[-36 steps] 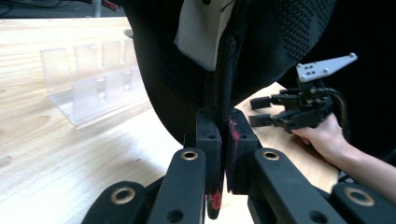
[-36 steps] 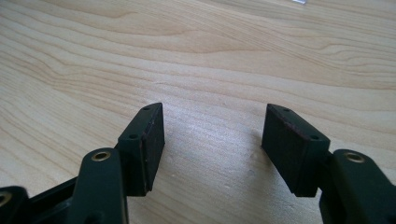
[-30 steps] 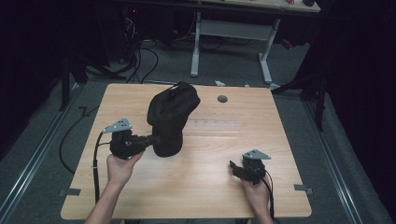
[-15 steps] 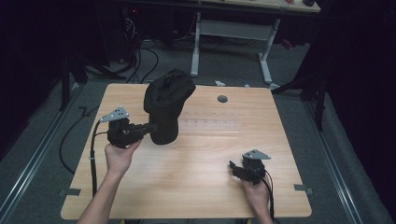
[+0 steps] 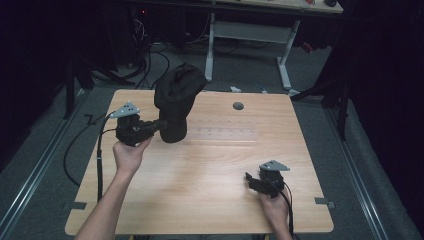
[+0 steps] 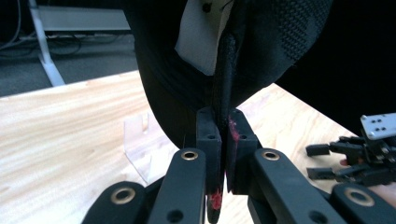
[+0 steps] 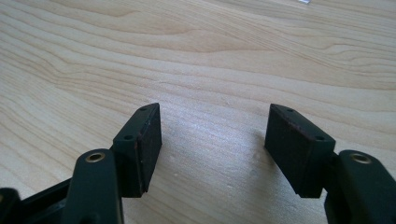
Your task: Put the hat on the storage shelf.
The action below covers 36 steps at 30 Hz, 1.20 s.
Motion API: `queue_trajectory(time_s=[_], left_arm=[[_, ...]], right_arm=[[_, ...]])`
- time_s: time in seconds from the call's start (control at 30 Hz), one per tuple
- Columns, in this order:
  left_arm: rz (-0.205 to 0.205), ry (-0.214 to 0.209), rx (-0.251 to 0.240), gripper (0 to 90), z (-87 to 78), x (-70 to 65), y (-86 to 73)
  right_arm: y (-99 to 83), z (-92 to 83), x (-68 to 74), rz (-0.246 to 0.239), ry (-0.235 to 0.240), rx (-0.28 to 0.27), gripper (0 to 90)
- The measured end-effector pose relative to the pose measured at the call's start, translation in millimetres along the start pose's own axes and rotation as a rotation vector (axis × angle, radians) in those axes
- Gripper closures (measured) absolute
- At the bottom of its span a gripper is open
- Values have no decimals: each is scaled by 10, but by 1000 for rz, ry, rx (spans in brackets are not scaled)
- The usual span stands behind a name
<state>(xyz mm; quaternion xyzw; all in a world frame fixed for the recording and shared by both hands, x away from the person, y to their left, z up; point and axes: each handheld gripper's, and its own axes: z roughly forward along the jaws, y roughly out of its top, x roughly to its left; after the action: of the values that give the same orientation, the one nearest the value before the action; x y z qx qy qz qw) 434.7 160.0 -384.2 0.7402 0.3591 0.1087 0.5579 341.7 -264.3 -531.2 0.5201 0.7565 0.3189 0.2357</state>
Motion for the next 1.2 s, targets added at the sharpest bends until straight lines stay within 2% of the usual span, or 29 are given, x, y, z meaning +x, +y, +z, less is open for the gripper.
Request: queue_trajectory(time_s=[0.37, 0.53, 0.87, 1.2], left_arm=[[1, 24, -26, 862, 206, 77, 41], [7, 49, -43, 863, 283, 94, 23], [-13, 59, -26, 863, 435, 163, -32], [-29, 63, -26, 862, 506, 188, -61]], right_arm=[[0, -1, 5, 5, 1, 1, 363], [0, -1, 5, 5, 0, 1, 363], [0, -1, 6, 5, 0, 1, 362], [-1, -2, 5, 2, -1, 2, 359]])
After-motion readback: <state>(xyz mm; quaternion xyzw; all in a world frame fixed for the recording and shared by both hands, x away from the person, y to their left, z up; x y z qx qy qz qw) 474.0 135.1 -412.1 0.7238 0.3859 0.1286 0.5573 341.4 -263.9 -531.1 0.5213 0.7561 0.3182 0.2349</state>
